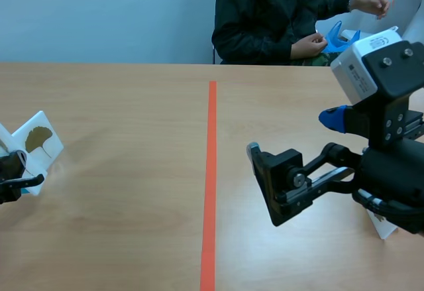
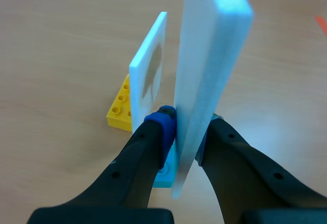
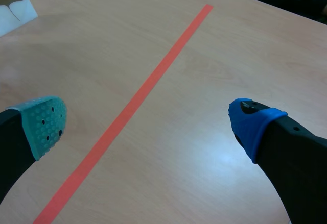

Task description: Sort the leaf by its shape. The table is split by an orange tape line. A compound leaf with several leaflets goes to the left side, a simple leaf with one blade goes to the right side. Return to the home posture when a red brick is placed on the table.

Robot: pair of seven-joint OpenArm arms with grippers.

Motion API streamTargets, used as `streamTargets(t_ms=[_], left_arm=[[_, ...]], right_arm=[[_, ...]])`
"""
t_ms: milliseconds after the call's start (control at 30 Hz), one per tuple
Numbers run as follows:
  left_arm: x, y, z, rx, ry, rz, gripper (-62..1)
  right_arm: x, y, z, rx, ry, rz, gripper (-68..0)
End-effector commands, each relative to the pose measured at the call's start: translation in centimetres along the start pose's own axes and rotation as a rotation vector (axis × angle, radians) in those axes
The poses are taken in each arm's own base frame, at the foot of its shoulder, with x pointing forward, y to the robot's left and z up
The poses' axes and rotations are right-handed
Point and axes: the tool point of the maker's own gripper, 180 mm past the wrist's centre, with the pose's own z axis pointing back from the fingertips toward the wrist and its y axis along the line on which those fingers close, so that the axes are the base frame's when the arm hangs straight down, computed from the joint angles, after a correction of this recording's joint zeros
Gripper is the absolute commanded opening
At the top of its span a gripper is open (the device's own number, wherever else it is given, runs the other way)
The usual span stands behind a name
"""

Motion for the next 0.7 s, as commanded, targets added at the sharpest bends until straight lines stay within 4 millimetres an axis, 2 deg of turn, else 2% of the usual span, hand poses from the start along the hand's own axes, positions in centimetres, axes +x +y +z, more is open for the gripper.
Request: streamTargets(t_ms=[0, 300, 567, 667], left_arm=[[0.9, 0.0, -0.5, -0.001, -0.037, 0.003, -55.4], [-0.7, 1.6, -1.1, 0.045, -0.02, 0.025, -55.4], [-1.1, 1.8, -1.0, 0.05, -0.013, 0.027, -55.1], [-1.1, 1.8, -1.0, 0.049, -0.011, 0.023, -48.5]], right_arm=[[0.9, -0.6, 0.0, -0.009, -0.031, 0.013, 0.4], [0.9, -0.6, 0.0, -0.01, -0.031, 0.013, 0.4], [0.9, -0.6, 0.0, -0.01, -0.031, 0.013, 0.4], [0.9, -0.6, 0.0, -0.01, -0.031, 0.013, 0.4]])
